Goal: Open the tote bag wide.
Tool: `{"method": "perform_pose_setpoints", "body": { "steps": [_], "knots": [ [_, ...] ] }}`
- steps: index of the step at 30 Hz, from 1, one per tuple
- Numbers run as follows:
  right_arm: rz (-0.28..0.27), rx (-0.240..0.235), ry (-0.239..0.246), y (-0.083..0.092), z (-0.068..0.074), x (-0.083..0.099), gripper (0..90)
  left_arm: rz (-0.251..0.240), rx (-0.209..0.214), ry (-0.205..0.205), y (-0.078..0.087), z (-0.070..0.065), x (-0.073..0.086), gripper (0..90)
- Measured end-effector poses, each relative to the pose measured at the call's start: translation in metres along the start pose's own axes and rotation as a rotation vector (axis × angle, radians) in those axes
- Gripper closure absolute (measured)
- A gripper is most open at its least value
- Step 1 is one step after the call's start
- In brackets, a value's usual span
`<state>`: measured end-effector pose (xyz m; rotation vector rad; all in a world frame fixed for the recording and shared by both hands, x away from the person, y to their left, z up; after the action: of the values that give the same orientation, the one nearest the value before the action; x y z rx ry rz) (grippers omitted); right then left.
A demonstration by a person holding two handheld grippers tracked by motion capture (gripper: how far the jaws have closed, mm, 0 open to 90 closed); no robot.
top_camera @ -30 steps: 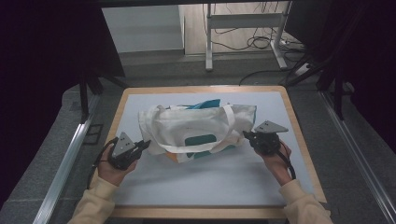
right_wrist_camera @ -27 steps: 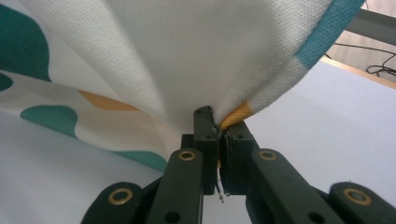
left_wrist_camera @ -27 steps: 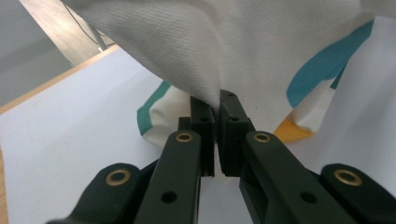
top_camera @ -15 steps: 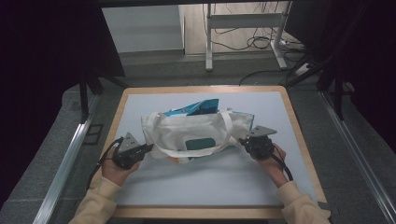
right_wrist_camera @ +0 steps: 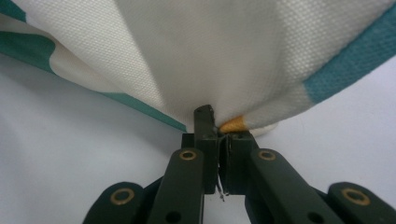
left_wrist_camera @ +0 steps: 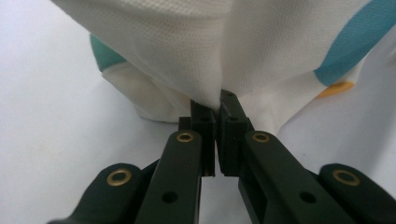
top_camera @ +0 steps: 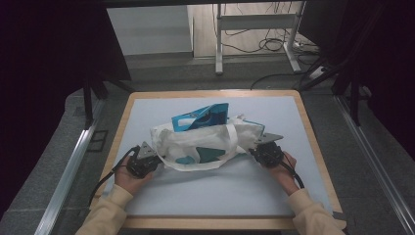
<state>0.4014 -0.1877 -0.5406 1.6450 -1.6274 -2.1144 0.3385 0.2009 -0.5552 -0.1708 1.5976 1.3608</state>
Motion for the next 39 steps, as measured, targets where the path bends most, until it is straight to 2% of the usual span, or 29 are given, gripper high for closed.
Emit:
{"method": "perform_pose_setpoints", "body": {
  "steps": [1, 6, 9, 14, 15, 16, 17, 18, 20, 22, 26, 27, 30, 33, 37, 39],
  "knots": [
    [0.002, -0.002, 0.0, 0.0, 0.0, 0.001, 86.0, 0.019, 0.004, -0.003, -0.003, 0.0, 0.002, 87.3],
    [-0.002, -0.003, -0.001, 0.002, 0.0, 0.002, 85.9, 0.003, 0.024, 0.029, -0.001, 0.002, 0.003, 87.2],
    [-0.017, -0.01, -0.003, 0.004, 0.0, 0.003, 85.8, 0.0, 0.018, 0.024, -0.001, 0.001, 0.004, 87.2],
    [-0.056, -0.036, -0.048, 0.009, -0.003, 0.004, 83.0, -0.017, 0.001, 0.013, 0.003, 0.002, 0.004, 85.0],
    [-0.06, -0.032, -0.047, 0.01, -0.004, 0.004, 79.8, -0.026, -0.011, 0.011, 0.006, 0.004, 0.004, 82.0],
    [-0.074, -0.033, -0.057, 0.013, -0.006, 0.003, 69.0, -0.047, -0.023, 0.018, 0.013, 0.006, 0.003, 73.0],
    [-0.074, -0.033, -0.057, 0.013, -0.006, 0.003, 69.0, -0.047, -0.023, 0.018, 0.013, 0.006, 0.003, 68.8],
    [-0.084, -0.028, -0.063, 0.016, -0.008, 0.003, 65.4, -0.065, -0.032, 0.032, 0.017, 0.008, 0.002, 68.8],
    [-0.117, -0.03, -0.088, 0.023, -0.01, 0.002, 57.3, -0.112, -0.024, 0.061, 0.029, 0.01, 0.001, 56.0],
    [-0.164, -0.013, -0.125, 0.036, -0.015, 0.0, 48.8, -0.146, -0.023, 0.078, 0.039, 0.013, -0.001, 51.2],
    [-0.207, -0.002, -0.15, 0.052, -0.019, -0.003, 45.6, -0.213, -0.031, 0.113, 0.061, 0.02, -0.006, 48.9],
    [-0.234, 0.003, -0.161, 0.063, -0.021, -0.005, 45.1, -0.243, -0.035, 0.125, 0.07, 0.023, -0.011, 49.6],
    [-0.252, 0.004, -0.168, 0.071, -0.022, -0.008, 45.3, -0.268, -0.038, 0.132, 0.078, 0.025, -0.017, 51.9],
    [-0.276, 0.003, -0.167, 0.082, -0.024, -0.016, 49.4, -0.288, -0.044, 0.141, 0.088, 0.028, -0.03, 61.0],
    [-0.298, 0.001, -0.144, 0.092, -0.026, -0.031, 71.0, -0.296, -0.007, 0.143, 0.095, 0.034, -0.049, 84.0],
    [-0.311, -0.002, -0.133, 0.097, -0.027, -0.042, 79.8, -0.293, 0.001, 0.138, 0.095, 0.037, -0.059, 89.9]
  ]
}}
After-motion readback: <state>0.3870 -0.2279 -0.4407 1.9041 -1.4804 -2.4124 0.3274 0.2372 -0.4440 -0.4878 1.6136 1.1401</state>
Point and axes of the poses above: each handheld gripper's, and its own axes: y roughly backward along the jaws, x roughly out of its underside, z roughly to its left, the point moved 4 cm from there along -y, roughly forward along the jaws, and after that the axes turned 4 degrees about -x, right-handed, at the moved point
